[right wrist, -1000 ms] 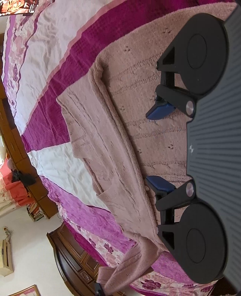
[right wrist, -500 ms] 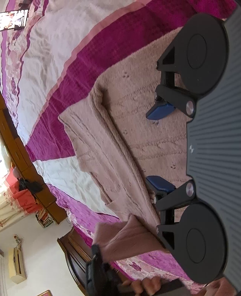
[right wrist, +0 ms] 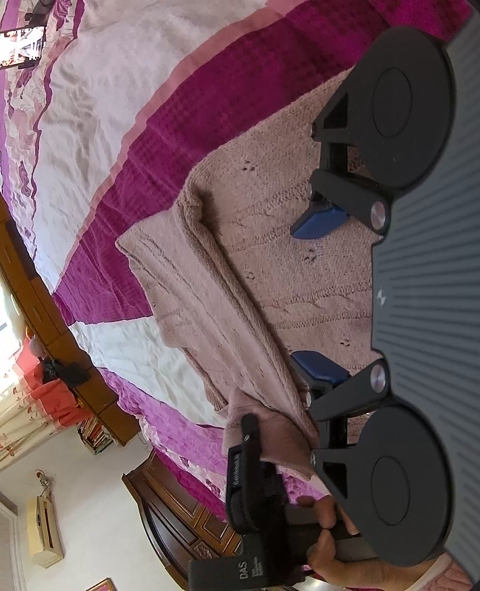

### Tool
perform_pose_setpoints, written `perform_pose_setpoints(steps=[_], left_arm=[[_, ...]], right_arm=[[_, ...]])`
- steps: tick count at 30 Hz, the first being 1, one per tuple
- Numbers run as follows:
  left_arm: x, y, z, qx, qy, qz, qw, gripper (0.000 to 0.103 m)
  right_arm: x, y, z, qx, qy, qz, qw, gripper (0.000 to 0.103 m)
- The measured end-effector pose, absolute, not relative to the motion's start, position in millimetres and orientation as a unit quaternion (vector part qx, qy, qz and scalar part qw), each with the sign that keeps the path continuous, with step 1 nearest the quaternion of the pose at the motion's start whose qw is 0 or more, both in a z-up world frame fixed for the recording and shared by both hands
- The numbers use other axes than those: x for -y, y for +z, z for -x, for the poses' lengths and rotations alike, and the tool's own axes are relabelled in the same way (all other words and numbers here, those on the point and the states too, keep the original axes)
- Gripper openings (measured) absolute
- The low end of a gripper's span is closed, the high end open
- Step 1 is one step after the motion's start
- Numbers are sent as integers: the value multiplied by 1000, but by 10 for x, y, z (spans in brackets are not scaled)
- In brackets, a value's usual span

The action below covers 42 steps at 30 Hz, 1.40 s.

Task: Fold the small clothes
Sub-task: 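Lift the cuff with the left gripper, fold it across the front, open, then withdraw the open left gripper from the folded sleeve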

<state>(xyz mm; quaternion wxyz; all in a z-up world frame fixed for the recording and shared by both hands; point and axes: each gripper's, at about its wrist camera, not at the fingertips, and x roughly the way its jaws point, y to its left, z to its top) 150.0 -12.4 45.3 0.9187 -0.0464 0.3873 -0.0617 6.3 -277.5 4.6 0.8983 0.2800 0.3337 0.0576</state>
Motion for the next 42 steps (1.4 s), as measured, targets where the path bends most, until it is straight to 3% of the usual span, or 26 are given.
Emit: perform_pose_setpoints(steps=[21, 42], left_arm=[[-3, 569, -1261, -455, -43, 56, 888, 43], [-592, 651, -859, -457, 7, 64, 887, 44]], right_arm=[[2749, 57, -70, -334, 58, -276, 899, 74], [2297, 345, -219, -329, 114, -227, 909, 74]])
